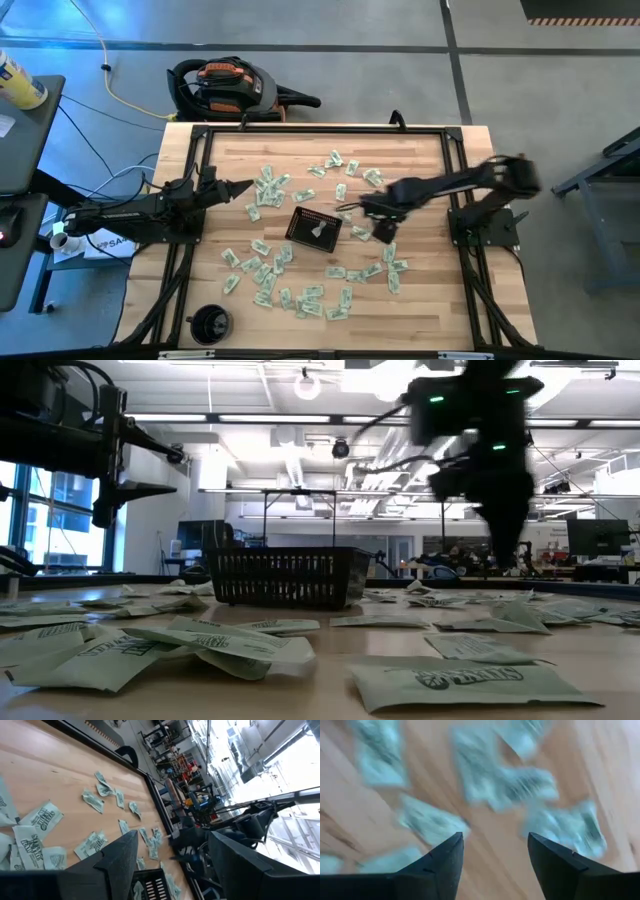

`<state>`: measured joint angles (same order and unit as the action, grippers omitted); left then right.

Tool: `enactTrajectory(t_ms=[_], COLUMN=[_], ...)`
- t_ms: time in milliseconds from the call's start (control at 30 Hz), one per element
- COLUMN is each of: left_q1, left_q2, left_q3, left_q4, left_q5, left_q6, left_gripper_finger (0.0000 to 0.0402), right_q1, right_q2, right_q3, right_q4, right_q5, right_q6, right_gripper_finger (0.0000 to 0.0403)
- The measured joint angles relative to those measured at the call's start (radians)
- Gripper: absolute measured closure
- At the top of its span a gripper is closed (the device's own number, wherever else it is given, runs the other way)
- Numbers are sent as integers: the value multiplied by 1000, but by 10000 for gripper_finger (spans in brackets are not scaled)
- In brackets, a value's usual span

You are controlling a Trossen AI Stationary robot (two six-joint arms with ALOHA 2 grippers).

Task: Pick and place Stevia / Truvia into bins
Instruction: Put the green stevia packet into the black basket

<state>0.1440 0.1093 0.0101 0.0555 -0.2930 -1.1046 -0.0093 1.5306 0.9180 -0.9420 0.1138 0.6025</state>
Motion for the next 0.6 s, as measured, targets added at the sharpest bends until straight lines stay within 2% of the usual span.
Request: enactTrajectory(t_ms=[133,267,367,433,533,600], left_q1=[0,0,0,0,0,0], left_q2=[0,0,0,0,0,0], left_q3=[0,0,0,0,0,0], left_q4=[2,4,5,5,5,5], left_q5=[-31,-50,-50,-50,-55,-65], left_q6=[0,-29,-75,-106,-132,-132], left_gripper_finger=[124,124,124,124,124,124], right_q1=[-1,-8,-42,-105,-244,-315], right_q2=[-194,-302,-317,-307,-286,-272], right_q3=[-136,-201,-207,-206,-211,-215], right_q4=[51,68,15,-49,-100,-88], right_q5=[34,69,103,97,-2,-56], right_q6=[30,-4,63,170,281,214], right_gripper_finger=[202,188,170,160,153,151])
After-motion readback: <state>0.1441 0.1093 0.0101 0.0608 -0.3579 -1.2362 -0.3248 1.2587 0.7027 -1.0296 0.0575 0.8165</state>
